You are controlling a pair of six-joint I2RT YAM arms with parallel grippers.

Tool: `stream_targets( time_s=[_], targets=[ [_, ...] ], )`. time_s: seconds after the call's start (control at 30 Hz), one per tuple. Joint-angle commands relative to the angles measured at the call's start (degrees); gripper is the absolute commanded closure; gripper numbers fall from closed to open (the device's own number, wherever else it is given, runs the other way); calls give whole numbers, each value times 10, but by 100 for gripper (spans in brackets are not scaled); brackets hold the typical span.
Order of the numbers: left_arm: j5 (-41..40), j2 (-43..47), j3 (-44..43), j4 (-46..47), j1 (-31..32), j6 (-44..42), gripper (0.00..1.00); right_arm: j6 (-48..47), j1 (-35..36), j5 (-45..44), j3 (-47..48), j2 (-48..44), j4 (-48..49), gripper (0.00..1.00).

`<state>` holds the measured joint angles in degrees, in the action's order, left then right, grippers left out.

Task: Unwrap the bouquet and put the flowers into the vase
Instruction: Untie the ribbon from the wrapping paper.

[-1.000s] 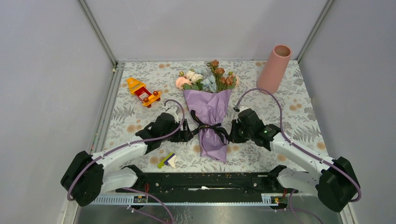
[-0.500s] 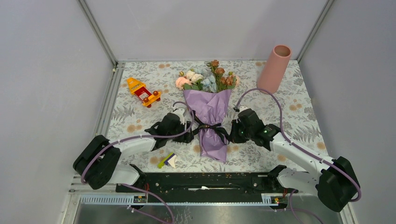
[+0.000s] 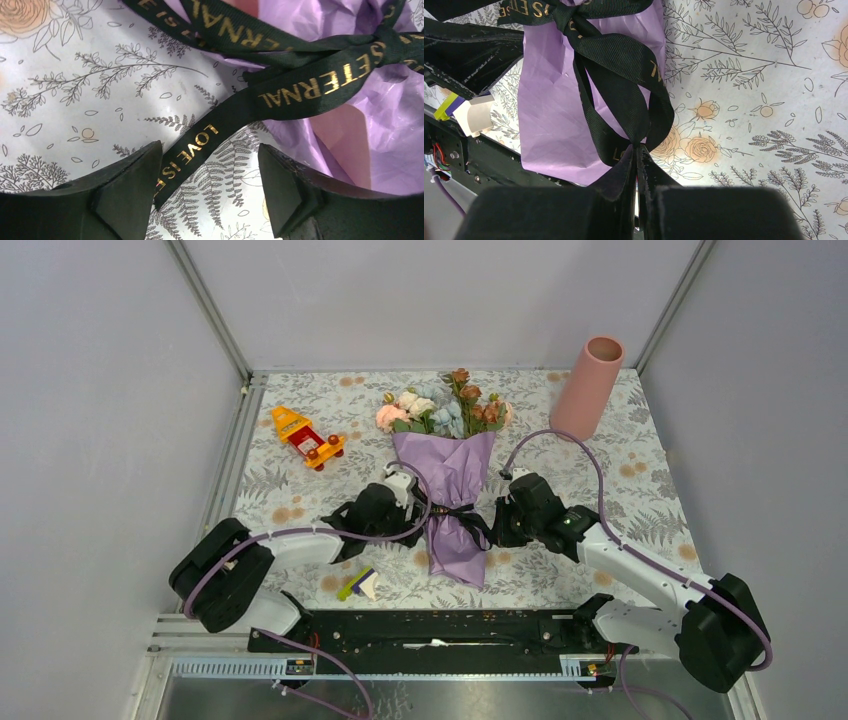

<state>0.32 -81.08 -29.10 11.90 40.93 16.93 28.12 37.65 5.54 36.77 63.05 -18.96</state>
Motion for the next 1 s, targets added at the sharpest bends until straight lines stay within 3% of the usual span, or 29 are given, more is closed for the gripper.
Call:
stream_targets(
  time_s=[0.0,0.3,0.5,0.97],
  targets=[
    [-32,11,-2,59,16,-41,24,2,-3,3,10,-4,9,96],
    [-26,8,-4,66,20,-70,25,5,-3,4,9,-4,9,96],
    [7,-9,-17,72,21,-95,37,7,-3,3,6,-9,9,97],
    [23,-48,-36,92,24,-121,32,11,-3,4,5,-10,9,97]
  ],
)
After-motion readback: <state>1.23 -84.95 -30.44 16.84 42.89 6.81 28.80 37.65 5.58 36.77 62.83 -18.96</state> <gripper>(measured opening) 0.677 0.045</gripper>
